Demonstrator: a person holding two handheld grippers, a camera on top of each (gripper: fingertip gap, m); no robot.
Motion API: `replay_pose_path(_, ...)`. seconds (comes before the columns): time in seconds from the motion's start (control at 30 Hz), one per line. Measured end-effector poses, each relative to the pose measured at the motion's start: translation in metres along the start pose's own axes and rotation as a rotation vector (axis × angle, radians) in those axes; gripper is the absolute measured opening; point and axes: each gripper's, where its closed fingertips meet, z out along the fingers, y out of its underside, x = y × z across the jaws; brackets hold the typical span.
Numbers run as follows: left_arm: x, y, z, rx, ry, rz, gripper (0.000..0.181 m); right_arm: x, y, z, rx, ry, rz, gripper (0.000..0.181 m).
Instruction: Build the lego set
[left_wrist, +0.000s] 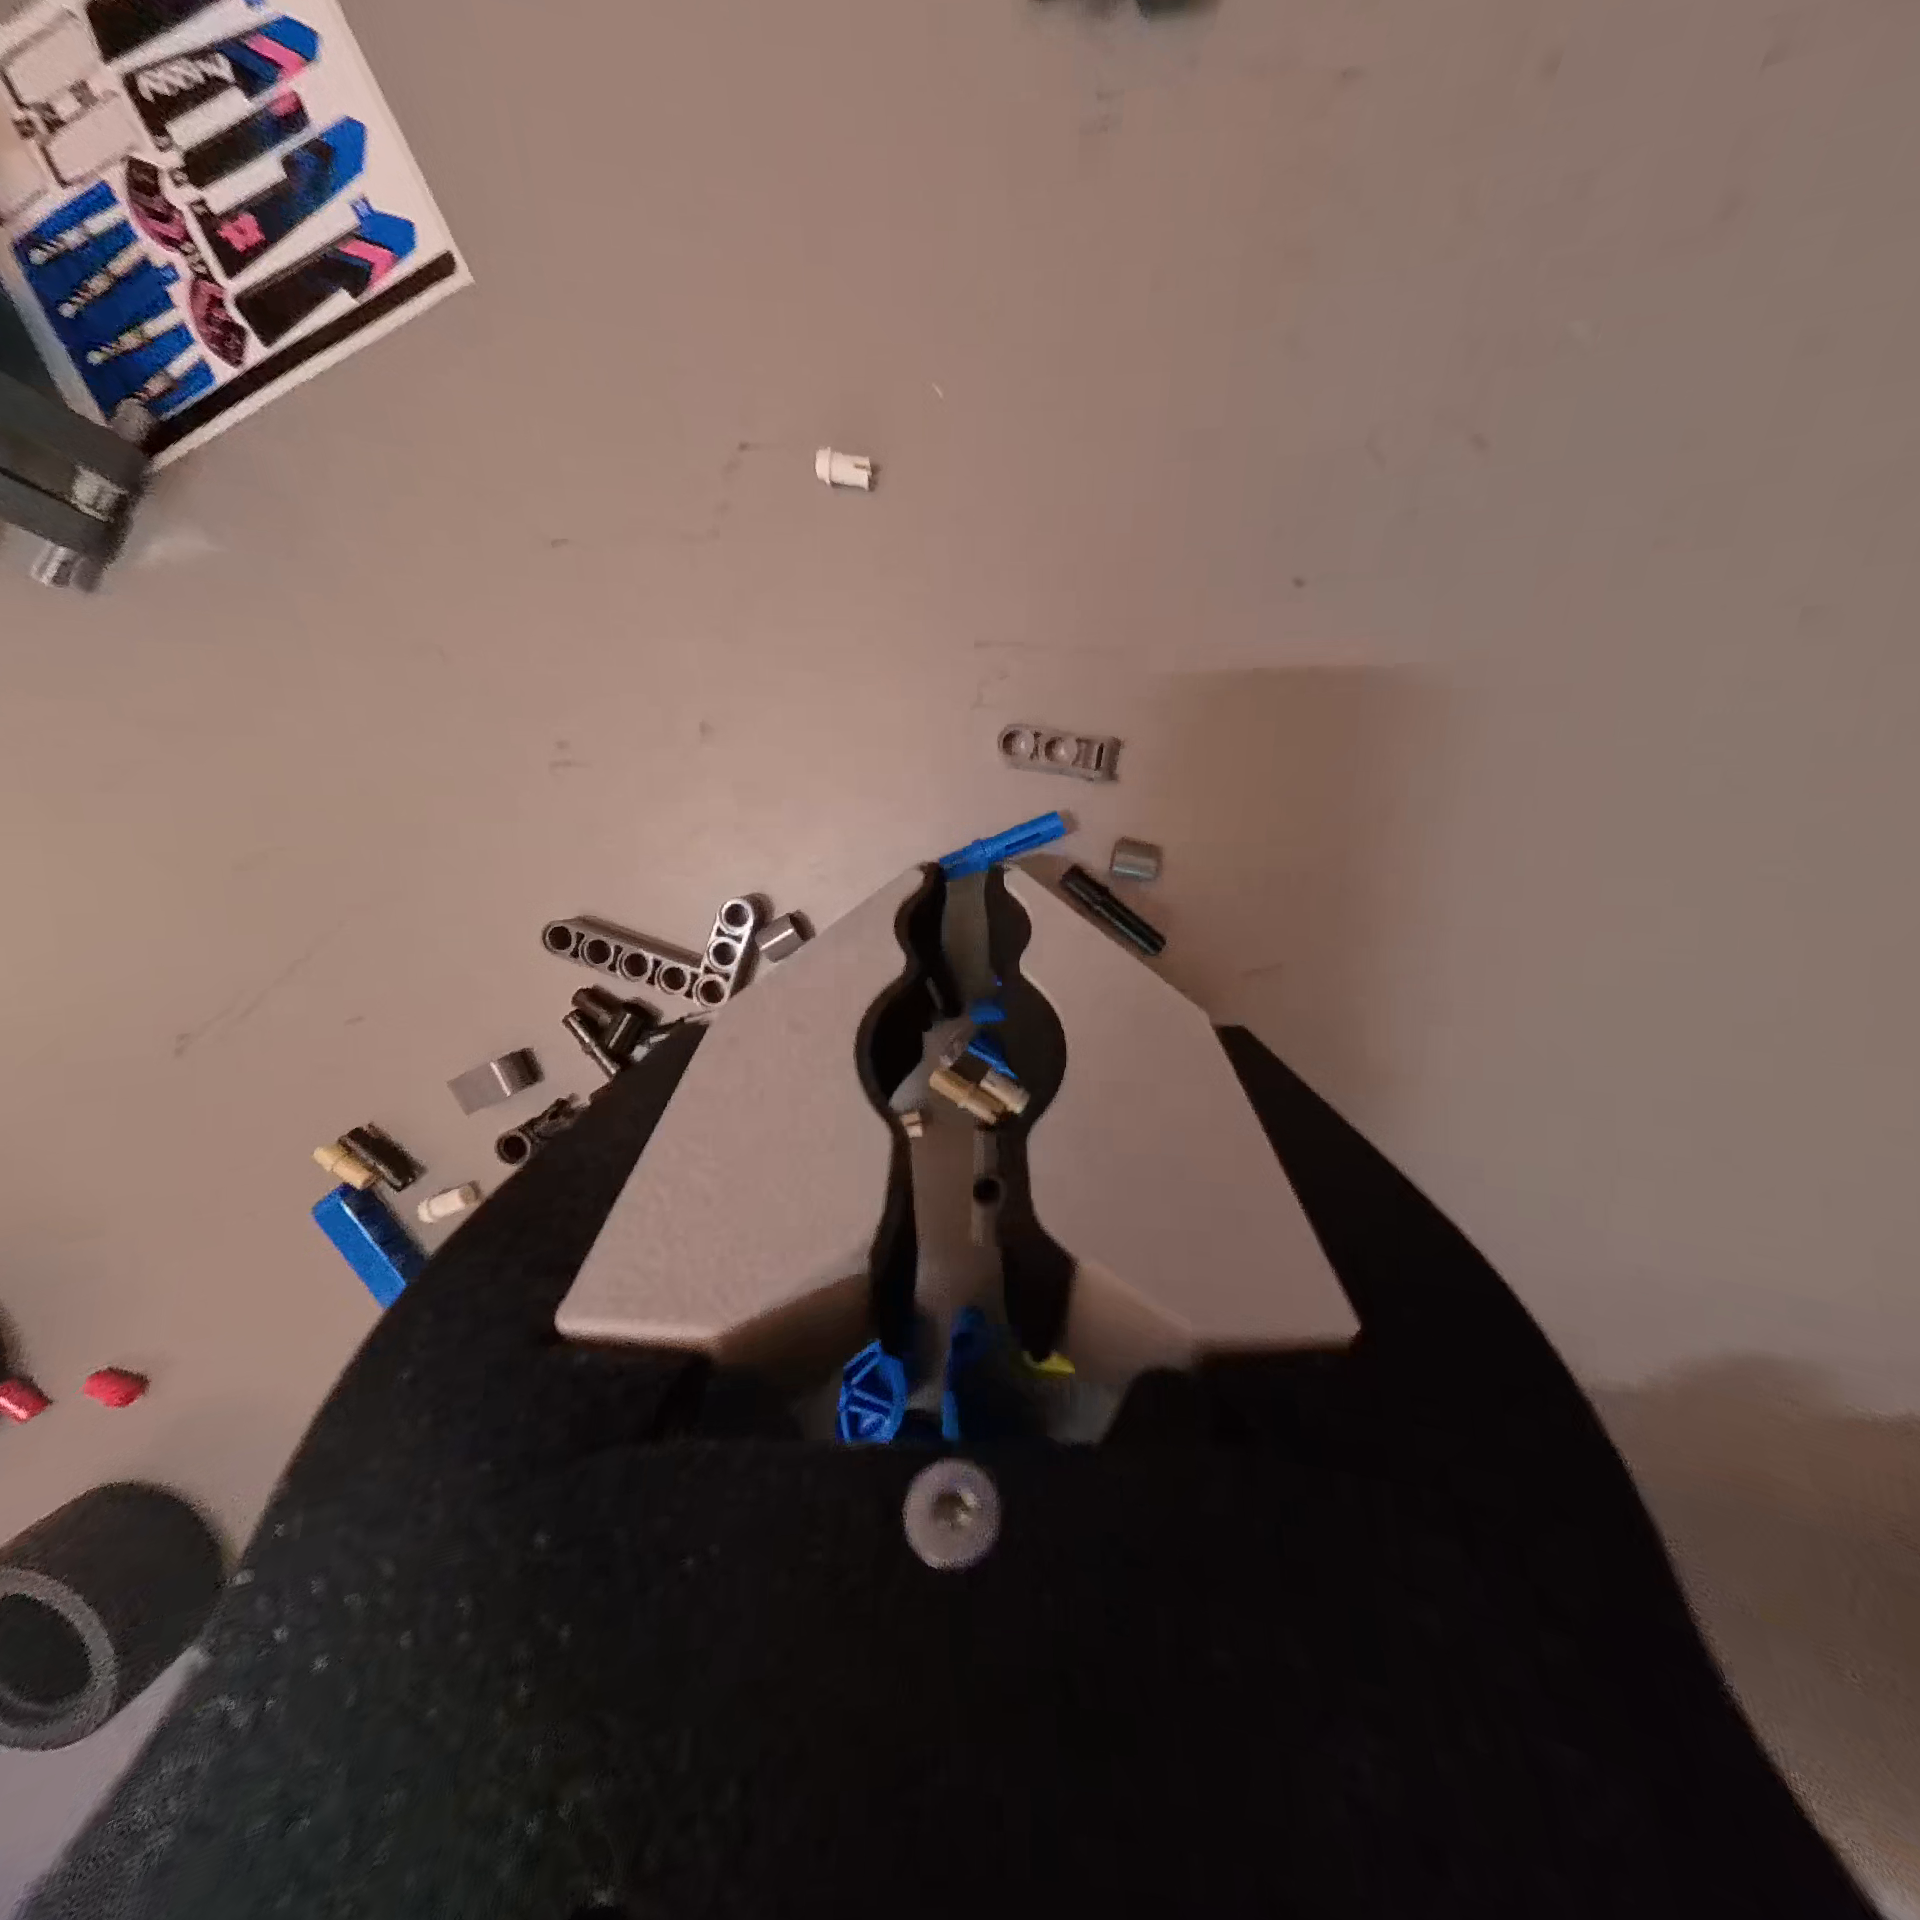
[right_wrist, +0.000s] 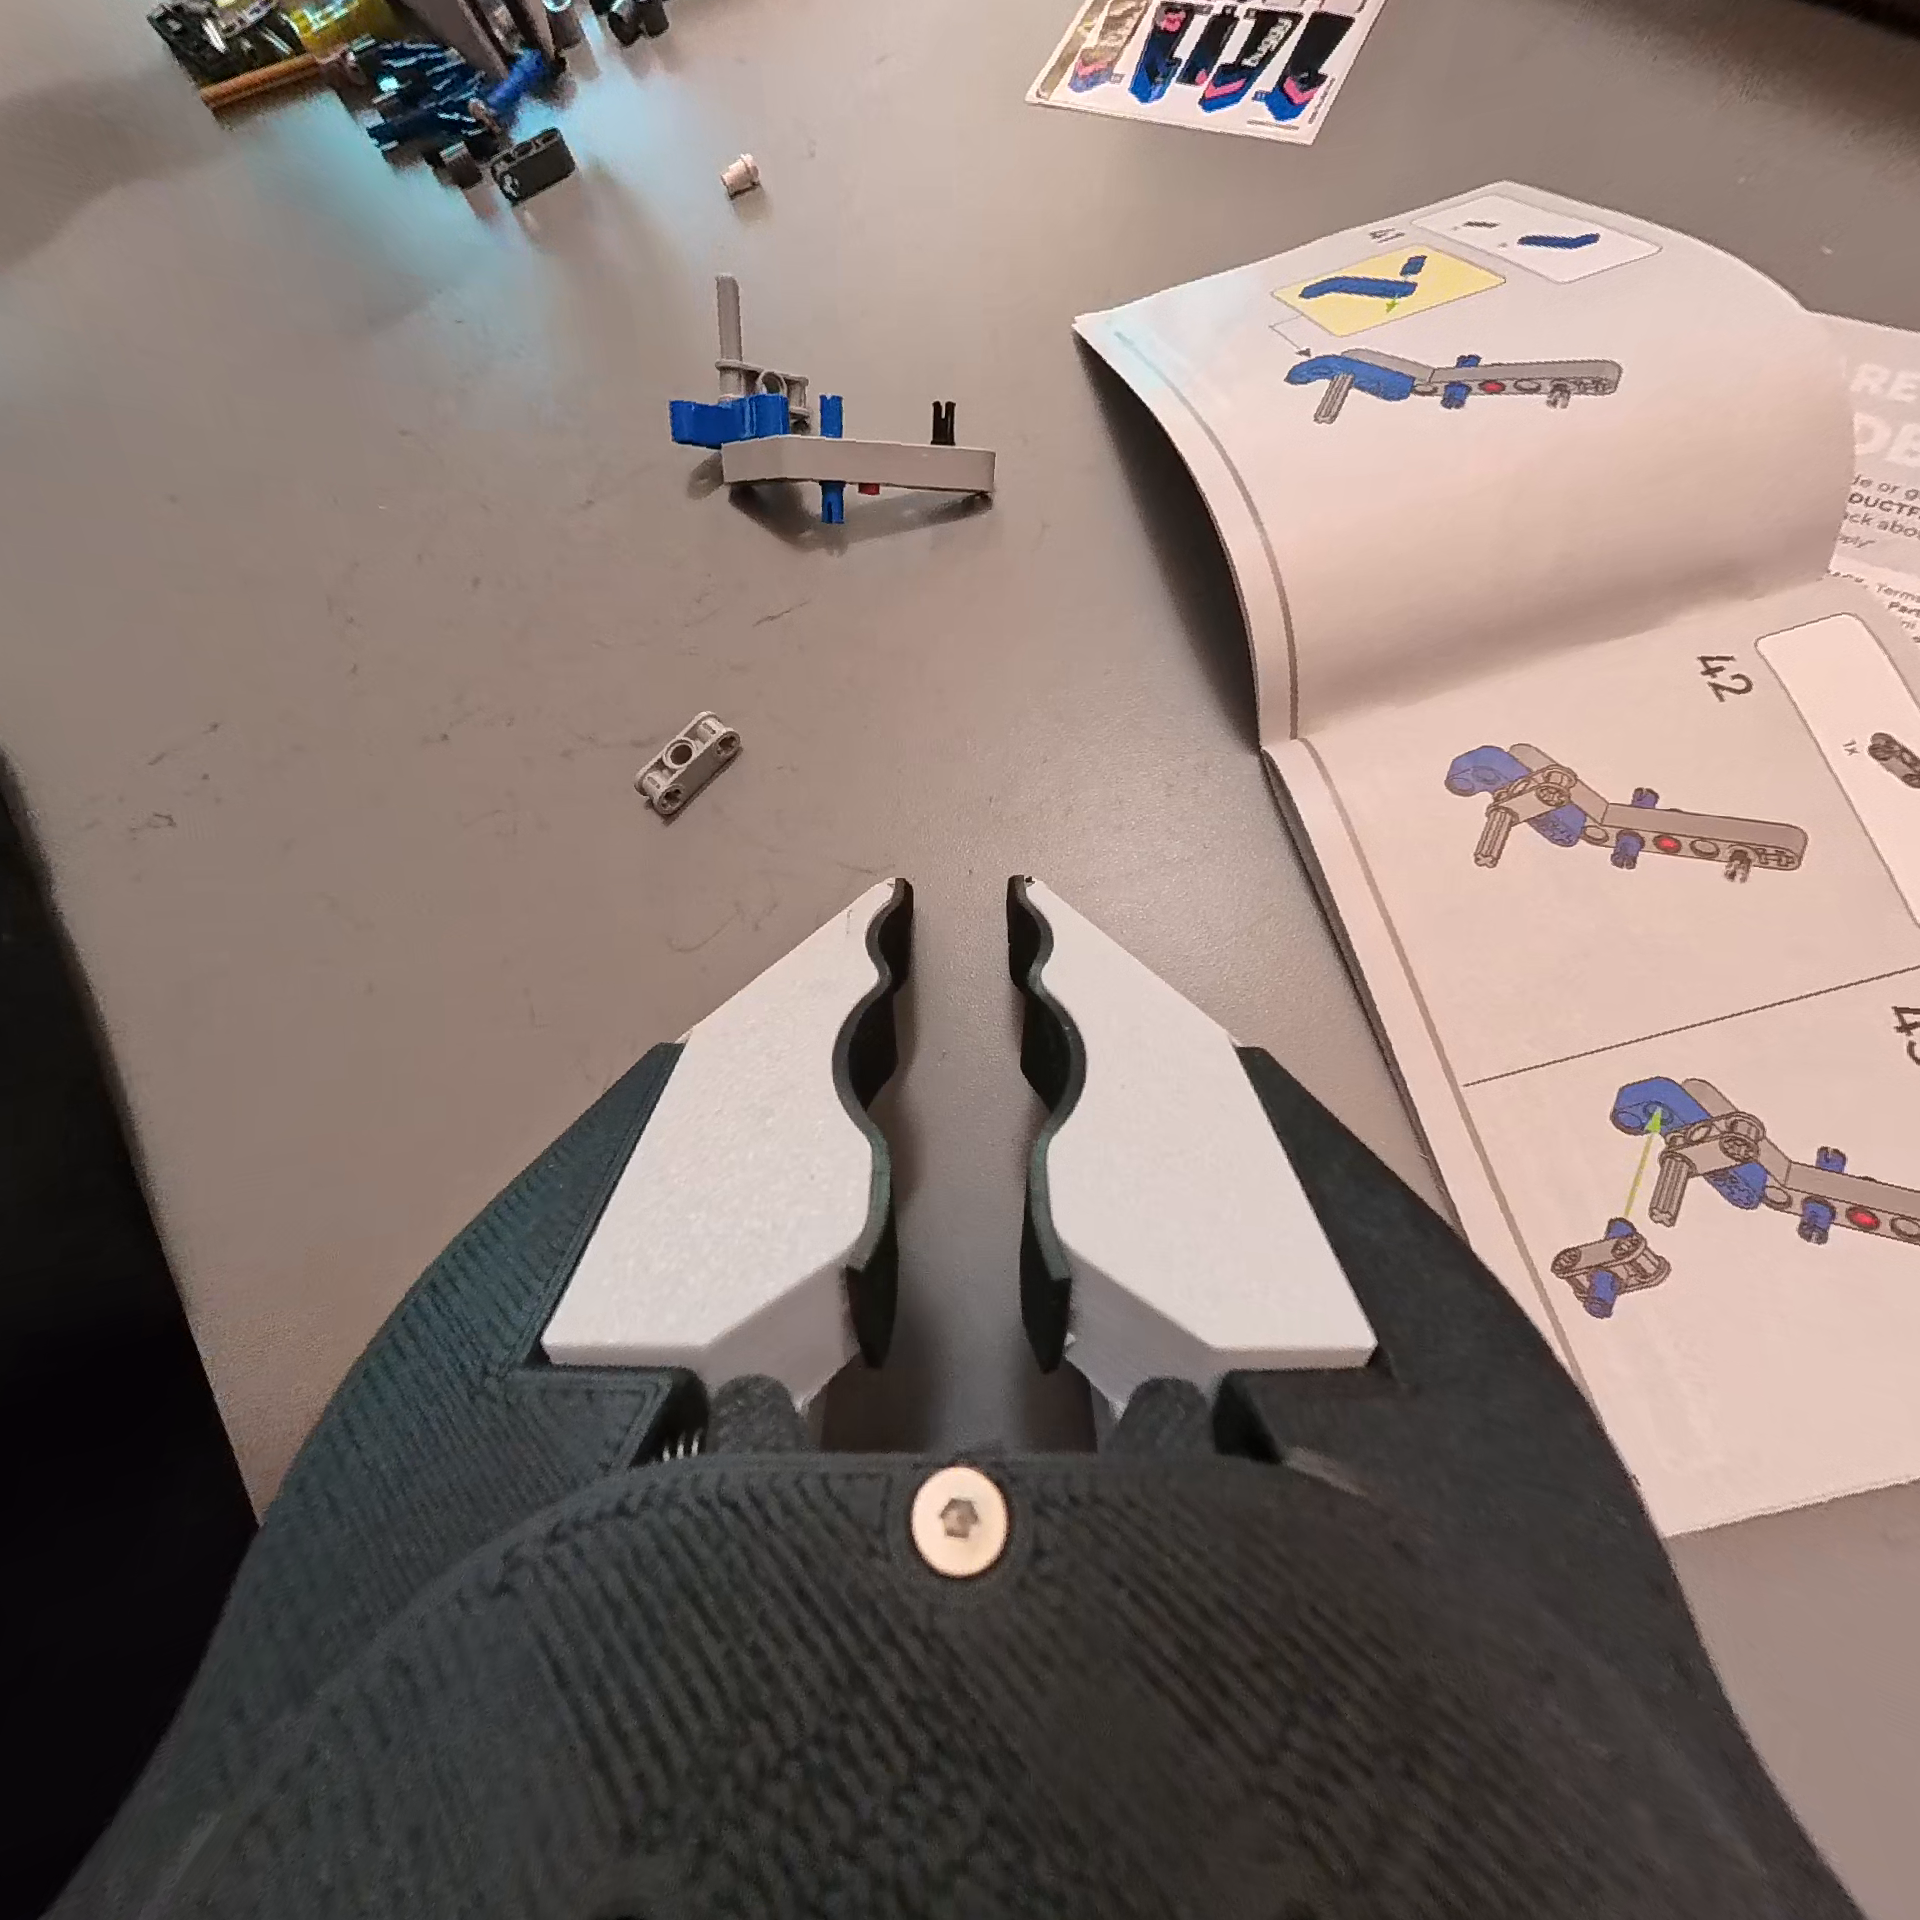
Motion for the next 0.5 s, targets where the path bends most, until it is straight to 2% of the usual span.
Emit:
replay_pose_path(0.1, 0.002, -0.017, -0.006, 0.065, -0.047, -0.017, 0.005, -0.003, 0.000, 0.000, -0.003, 0.007, -0.035, 0.022)
replay_pose_path(0.27, 0.029, -0.093, -0.008, 0.243, -0.097, -0.048, 0.005, -0.003, 0.008, -0.007, -0.010, 0.046, -0.093, 0.025)
replay_pose_path(0.4, 0.069, -0.147, 0.032, 0.330, -0.042, -0.121, 0.005, 0.000, 0.018, -0.023, 0.010, 0.033, 0.005, 0.035)
replay_pose_path(0.5, 0.089, -0.161, 0.071, 0.263, -0.042, -0.175, 0.005, -0.008, 0.024, -0.035, 0.039, 0.004, 0.033, 0.036)
